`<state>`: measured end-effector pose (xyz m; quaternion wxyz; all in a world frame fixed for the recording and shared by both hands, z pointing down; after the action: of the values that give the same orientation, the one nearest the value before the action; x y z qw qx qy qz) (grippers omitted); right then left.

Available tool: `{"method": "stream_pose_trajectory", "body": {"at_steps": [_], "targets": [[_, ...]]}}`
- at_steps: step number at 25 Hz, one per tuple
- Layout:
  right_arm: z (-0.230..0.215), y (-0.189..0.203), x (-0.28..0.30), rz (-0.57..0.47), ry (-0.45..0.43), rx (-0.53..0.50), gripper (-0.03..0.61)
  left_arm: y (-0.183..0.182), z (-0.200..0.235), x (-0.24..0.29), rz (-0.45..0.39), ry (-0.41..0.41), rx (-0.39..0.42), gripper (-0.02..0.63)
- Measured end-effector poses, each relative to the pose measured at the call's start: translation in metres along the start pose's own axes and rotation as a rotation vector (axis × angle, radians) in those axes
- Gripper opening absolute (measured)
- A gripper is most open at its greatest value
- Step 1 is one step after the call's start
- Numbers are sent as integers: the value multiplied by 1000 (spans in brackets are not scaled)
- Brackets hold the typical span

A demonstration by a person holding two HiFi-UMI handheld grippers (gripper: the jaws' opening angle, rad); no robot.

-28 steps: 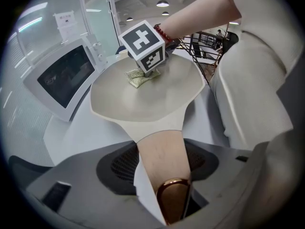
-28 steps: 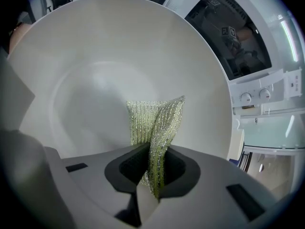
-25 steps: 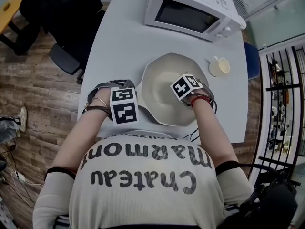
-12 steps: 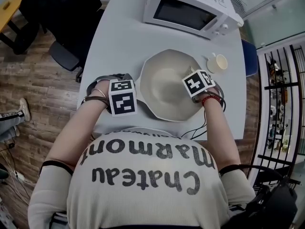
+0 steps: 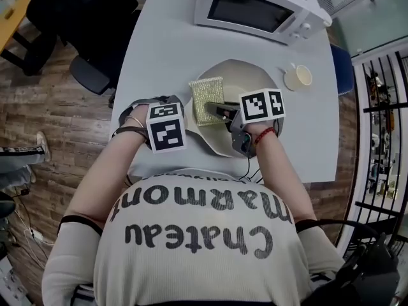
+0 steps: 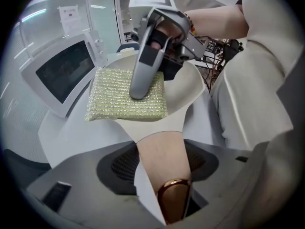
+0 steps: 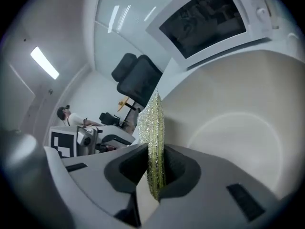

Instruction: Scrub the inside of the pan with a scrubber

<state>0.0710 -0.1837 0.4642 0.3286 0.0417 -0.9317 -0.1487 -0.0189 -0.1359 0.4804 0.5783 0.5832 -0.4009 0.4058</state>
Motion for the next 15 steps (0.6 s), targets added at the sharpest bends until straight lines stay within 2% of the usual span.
{"method": "stream_pose_trajectory", "body": {"at_steps": [3,10,15], "targets": [[-10,2,9,3,39,25,57,0,1,-1,3,6,0,258],[-19,8,30,37,212,-23,57,0,0,1,14,7,14,258],[-28,25,35,166,289,-70,57,-1,1,1,10,5,7,258]]}}
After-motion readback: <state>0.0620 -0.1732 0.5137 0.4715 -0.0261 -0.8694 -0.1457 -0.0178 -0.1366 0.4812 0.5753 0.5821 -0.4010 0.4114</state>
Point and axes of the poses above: the fingertips, and each gripper's own axes: x forward along the fingers, z to its left, y out of its underside, the point moved 3 cm from there along -x, backward along the fingers, and after that the axes turned 1 degree about x, right-handed, at the moved point
